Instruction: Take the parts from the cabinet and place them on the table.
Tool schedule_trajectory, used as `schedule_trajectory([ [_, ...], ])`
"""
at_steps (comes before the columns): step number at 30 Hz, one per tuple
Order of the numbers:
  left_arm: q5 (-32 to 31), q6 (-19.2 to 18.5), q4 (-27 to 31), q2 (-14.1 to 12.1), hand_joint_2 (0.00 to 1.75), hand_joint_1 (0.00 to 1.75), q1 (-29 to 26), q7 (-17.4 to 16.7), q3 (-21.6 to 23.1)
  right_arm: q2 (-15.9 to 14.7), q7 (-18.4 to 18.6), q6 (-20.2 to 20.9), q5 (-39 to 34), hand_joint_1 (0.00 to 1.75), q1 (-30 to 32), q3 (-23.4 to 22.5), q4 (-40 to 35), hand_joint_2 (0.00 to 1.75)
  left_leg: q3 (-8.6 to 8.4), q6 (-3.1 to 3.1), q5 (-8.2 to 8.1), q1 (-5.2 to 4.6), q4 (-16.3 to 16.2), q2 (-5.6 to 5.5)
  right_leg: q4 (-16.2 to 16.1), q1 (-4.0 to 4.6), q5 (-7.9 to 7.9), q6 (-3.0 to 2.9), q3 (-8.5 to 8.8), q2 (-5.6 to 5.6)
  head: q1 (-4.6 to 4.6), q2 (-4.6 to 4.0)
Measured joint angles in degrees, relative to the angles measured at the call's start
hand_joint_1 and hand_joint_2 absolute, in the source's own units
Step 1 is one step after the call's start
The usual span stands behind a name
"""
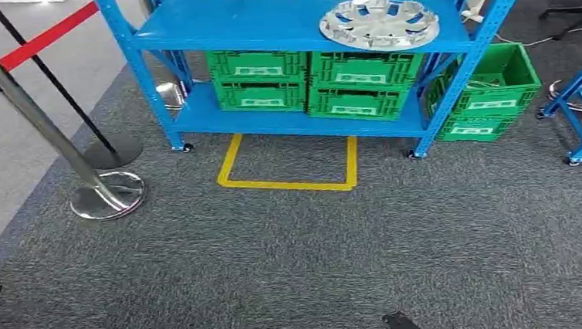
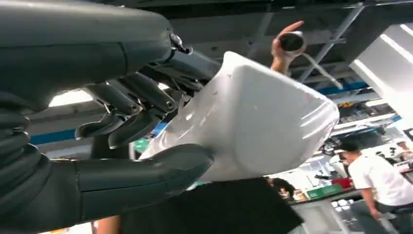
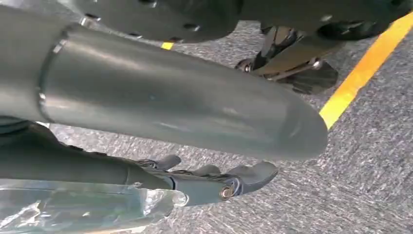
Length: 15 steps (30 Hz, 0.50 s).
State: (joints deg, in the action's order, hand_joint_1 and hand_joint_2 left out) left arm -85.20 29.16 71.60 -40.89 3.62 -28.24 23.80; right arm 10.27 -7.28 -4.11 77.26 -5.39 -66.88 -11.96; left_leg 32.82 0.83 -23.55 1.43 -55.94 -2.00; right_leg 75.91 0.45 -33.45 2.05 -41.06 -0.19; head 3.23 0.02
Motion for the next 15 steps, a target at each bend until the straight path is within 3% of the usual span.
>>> schedule_trajectory([
  [1, 0.00, -0.15, 0.00, -0.02, 1.75, 1.75, 0.05, 0.00, 0.00, 0.00, 0.26, -0.04, 0.04, 0.00, 0.00, 0.00, 0.00, 0.00, 0.17, 0.06, 0.20, -0.02, 0.00, -0.87, -2.80, 0.11, 1.79, -0.40, 1.58, 0.14, 0.00, 0.00],
  [2, 0.00, -0.33, 0.00, -0.02, 1.75, 1.75, 0.13, 0.00, 0.00, 0.00, 0.41, -0.18, 0.09, 0.00, -0.03, 0.00, 0.00, 0.00, 0.20, 0.15, 0.41, -0.08, 0.03, -1.62, -7.70, 0.23, 4.18, -0.97, 4.36, 0.70, -0.02, 0.00],
  [3, 0.00, -0.48, 0.00, 0.00, 1.75, 1.75, 0.31, 0.00, 0.02, 0.00, 0.54, -0.35, 0.22, 0.00, -0.07, 0.06, 0.00, 0.00, 0.12, 0.25, 0.65, -0.08, 0.27, -2.33, -13.12, 0.48, 6.29, -1.66, 7.49, 2.17, -0.07, 0.00],
  [4, 0.00, -0.65, 0.00, 0.17, 1.75, 1.75, 0.62, 0.00, 0.09, -0.26, 0.78, -0.54, 0.28, 0.00, -0.14, 0.18, -0.04, 0.00, 0.09, 0.39, 0.95, 0.47, 0.41, -2.87, -17.54, 0.67, 7.36, -2.68, 10.13, 5.93, -0.09, 0.00],
  [5, 0.02, -0.85, 0.00, 0.31, 1.75, 1.75, 1.12, -0.09, 0.15, -0.57, 0.96, -0.83, 0.42, 0.00, -0.20, 0.26, -0.04, 0.00, 0.45, 0.86, 1.02, 0.25, 0.40, -3.62, -19.04, 0.77, 6.70, -3.44, 10.63, 7.09, -0.04, 0.00],
  [6, 0.02, -0.98, 0.00, 0.53, 1.75, 1.75, 1.24, -0.15, 0.31, -0.50, 1.13, -1.05, 0.48, 0.00, -0.29, 0.33, -0.04, 0.00, 0.70, 1.32, 1.23, 0.69, 0.45, -4.37, -19.24, 1.06, 6.66, -3.39, 10.66, 5.81, 0.26, 0.02],
  [8, 0.00, -1.13, 0.00, 0.59, 1.75, 1.75, 0.92, -0.30, 0.57, -0.50, 1.38, -1.18, 0.57, 0.00, -0.43, 0.44, -0.04, 0.00, 0.88, 2.29, 2.08, 1.01, 1.31, -5.86, -19.79, 1.36, 7.04, -3.84, 10.77, 4.69, 0.31, 0.00],
  [9, 0.00, -1.20, 0.00, 0.25, 1.75, 1.75, 0.93, -0.39, 0.57, -0.44, 1.42, -1.25, 0.61, 0.00, -0.41, 0.50, -0.04, 0.00, 1.07, 2.59, 2.51, 0.79, 1.42, -6.38, -21.12, 0.43, 8.06, -3.70, 11.48, 3.70, 0.20, 0.00],
  [10, 0.00, -1.22, 0.00, 0.44, 1.75, 1.75, 0.84, -0.48, 0.74, -0.46, 1.57, -1.38, 0.72, 0.00, -0.39, 0.55, -0.02, 0.00, 1.91, 2.37, 1.64, 0.60, 0.43, -3.36, -21.73, 0.31, 8.87, -2.91, 11.73, 2.99, 0.13, 0.02],
  [11, 0.00, -1.36, 0.00, 0.22, 1.75, 1.75, 1.34, -0.52, 0.87, -0.44, 1.57, -1.53, 0.79, 0.00, -0.33, 0.59, -0.02, 0.00, 3.26, 2.42, -0.78, 0.39, -2.06, -0.86, -22.02, 0.18, 9.25, -3.22, 11.61, 2.12, -0.13, 0.00],
  [13, 0.02, -1.38, 0.00, 0.59, 1.75, 1.75, 1.98, -0.72, 1.29, -0.46, 1.99, -1.81, 1.14, 0.00, -0.09, 0.79, -0.02, 0.00, 7.24, 3.21, -5.65, 0.60, -11.12, 1.01, -21.93, 0.07, 9.43, -3.12, 11.11, 0.14, -0.35, 0.02],
  [14, 0.00, -1.46, 0.00, 0.68, 1.75, 1.75, 1.89, -0.92, 1.62, -0.46, 2.08, -1.99, 1.22, 0.00, -0.02, 0.83, -0.02, 0.00, 8.75, 3.59, -6.96, 0.74, -14.88, 1.27, -21.86, -0.01, 9.44, -3.07, 10.88, -0.76, -0.28, 0.00],
  [15, 0.00, -1.62, 0.00, 0.77, 1.75, 1.75, 1.85, -1.05, 1.88, -0.46, 2.25, -2.14, 1.25, 0.00, 0.02, 0.83, -0.02, 0.00, 9.02, 3.91, -6.78, 0.85, -15.85, 1.36, -21.68, -0.14, 9.43, -2.95, 10.66, -1.66, -0.35, 0.00],
])
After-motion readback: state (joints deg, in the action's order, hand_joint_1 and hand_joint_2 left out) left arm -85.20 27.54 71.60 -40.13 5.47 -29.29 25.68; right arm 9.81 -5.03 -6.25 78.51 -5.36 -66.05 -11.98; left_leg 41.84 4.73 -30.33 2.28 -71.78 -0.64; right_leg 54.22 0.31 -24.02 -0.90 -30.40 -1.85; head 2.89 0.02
